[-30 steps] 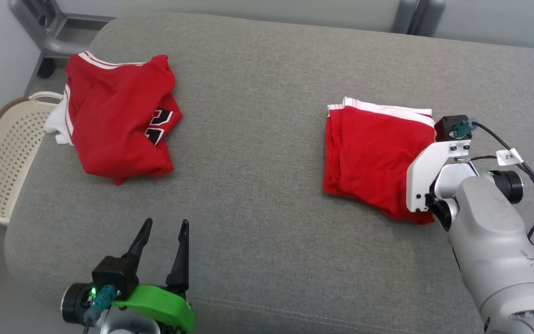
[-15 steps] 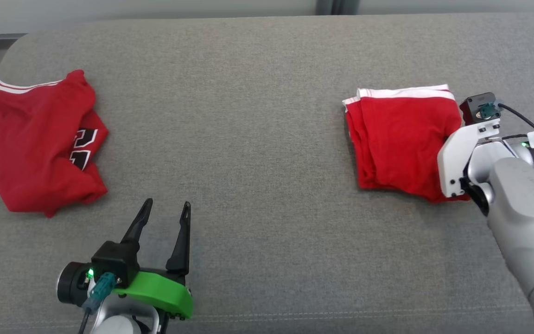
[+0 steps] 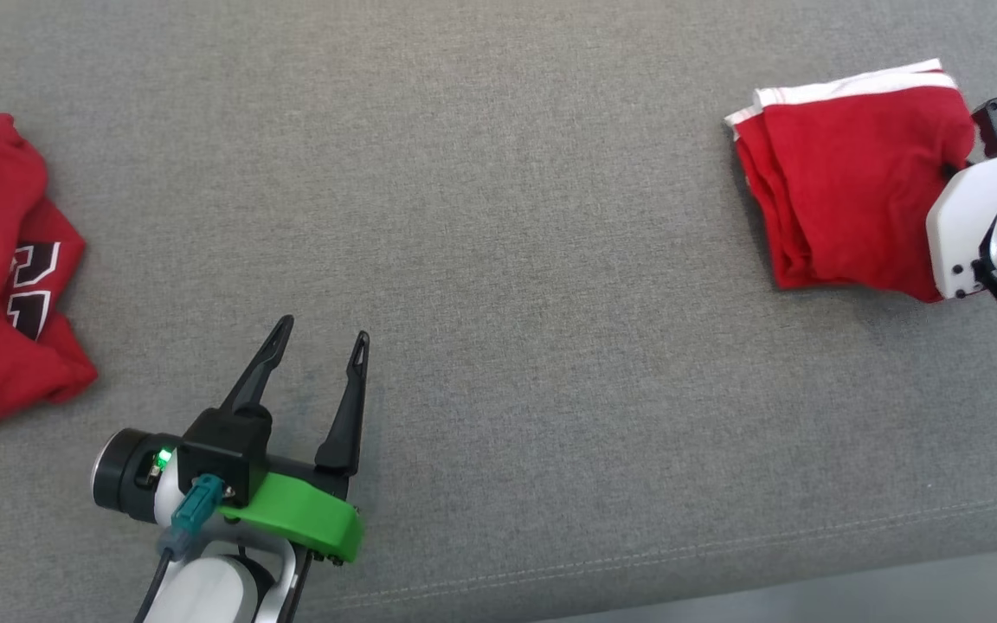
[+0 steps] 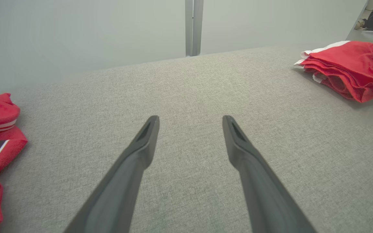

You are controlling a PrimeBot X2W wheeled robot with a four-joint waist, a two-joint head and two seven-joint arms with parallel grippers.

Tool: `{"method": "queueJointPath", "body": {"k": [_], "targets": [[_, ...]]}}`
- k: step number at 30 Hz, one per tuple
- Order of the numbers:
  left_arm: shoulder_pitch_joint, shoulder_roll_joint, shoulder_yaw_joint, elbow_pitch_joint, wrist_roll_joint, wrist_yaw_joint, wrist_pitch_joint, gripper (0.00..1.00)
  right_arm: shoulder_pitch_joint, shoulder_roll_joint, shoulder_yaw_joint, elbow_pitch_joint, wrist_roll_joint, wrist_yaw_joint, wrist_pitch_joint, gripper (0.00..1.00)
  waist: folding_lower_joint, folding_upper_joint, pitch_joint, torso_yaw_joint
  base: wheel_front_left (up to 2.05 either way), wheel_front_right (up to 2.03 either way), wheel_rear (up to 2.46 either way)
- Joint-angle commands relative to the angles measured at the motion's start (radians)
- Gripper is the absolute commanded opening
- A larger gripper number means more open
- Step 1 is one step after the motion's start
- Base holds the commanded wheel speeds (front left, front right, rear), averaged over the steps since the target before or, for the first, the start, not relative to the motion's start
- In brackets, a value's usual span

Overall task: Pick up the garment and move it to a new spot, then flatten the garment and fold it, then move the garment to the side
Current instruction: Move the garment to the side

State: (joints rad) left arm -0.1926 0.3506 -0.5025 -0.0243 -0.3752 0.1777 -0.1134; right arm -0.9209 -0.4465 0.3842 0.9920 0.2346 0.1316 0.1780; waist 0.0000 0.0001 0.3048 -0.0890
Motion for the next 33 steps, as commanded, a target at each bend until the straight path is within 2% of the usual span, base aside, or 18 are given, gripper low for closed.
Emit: {"method": "queueJointPath", "body": {"k": [1, 11, 20, 24, 25, 26, 27, 33], "targets": [[-0.022, 0.013, -0.003, -0.014, 0.010, -0.002, 0.009, 1.00, -0.027, -0.020, 0.007, 0.004, -0.005, -0.002, -0.016, 0.00, 0.0000, -0.0001, 0.042, -0.035, 0.00, 0.00, 0.00], [-0.042, 0.044, -0.019, -0.102, 0.039, 0.008, 0.065, 1.00, -0.100, -0.099, 0.021, 0.062, -0.040, -0.002, -0.090, 0.00, 0.0000, -0.0001, 0.103, -0.050, 0.00, 0.00, 0.00], [-0.054, 0.057, -0.038, -0.149, 0.053, 0.010, 0.091, 1.00, -0.165, -0.176, 0.097, 0.117, -0.137, -0.002, -0.174, 0.00, 0.0000, -0.0001, 0.151, -0.004, 0.00, 0.00, 0.00], [-0.051, 0.064, -0.036, -0.160, 0.056, 0.018, 0.096, 1.00, -0.191, -0.201, 0.077, 0.156, -0.167, -0.002, -0.205, 0.00, 0.0000, -0.0001, 0.169, 0.017, 0.00, 0.00, 0.00], [-0.052, 0.065, -0.036, -0.162, 0.056, 0.018, 0.098, 1.00, -0.196, -0.202, 0.070, 0.165, -0.172, -0.002, -0.210, 0.35, 0.0000, -0.0001, 0.173, 0.020, 0.00, 0.00, 0.00], [-0.055, 0.064, -0.036, -0.166, 0.057, 0.020, 0.098, 1.00, -0.197, -0.203, 0.064, 0.176, -0.178, -0.002, -0.215, 0.98, 0.0000, -0.0001, 0.179, 0.024, 0.00, 0.00, 0.00], [-0.057, 0.064, -0.035, -0.167, 0.058, 0.020, 0.098, 1.00, -0.198, -0.200, 0.056, 0.189, -0.183, -0.002, -0.215, 1.00, 0.0000, -0.0001, 0.183, 0.027, 0.00, 0.00, 0.00], [-0.071, 0.055, -0.033, -0.149, 0.056, 0.023, 0.077, 1.00, -0.192, -0.185, -0.025, 0.232, -0.190, -0.002, -0.280, 1.00, 0.0000, -0.0001, 0.172, 0.037, 0.00, 0.00, 0.00]]}}
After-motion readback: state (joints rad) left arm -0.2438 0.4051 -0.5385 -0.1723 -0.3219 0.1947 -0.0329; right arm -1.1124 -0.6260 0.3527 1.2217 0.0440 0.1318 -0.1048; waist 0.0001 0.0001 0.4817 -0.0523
